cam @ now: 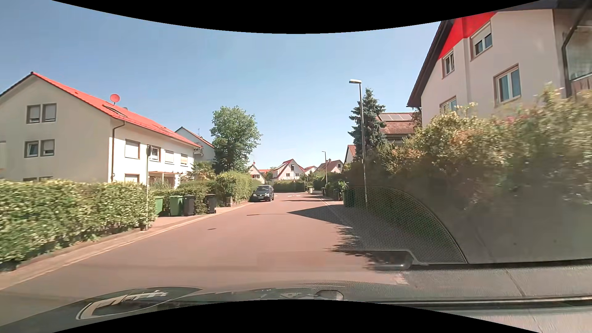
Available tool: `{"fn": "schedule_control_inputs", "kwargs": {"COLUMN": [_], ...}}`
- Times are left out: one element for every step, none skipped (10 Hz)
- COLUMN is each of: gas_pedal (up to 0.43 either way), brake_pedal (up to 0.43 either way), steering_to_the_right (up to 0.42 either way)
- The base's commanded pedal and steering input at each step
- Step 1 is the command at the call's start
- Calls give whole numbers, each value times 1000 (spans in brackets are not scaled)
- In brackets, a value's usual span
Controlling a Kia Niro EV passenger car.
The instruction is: Follow the waypoints while adhering to traffic rules and regulations
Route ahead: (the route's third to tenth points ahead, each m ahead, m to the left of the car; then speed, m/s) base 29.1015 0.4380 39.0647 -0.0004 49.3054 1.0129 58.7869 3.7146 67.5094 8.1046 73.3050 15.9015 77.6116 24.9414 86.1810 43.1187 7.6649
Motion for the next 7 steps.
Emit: {"fn": "schedule_control_inputs", "kwargs": {"gas_pedal": [98,98,98,98,98,98,98], "brake_pedal": [0,0,0,0,0,0,0], "steering_to_the_right": [33,25,17,13,10,5,1]}}
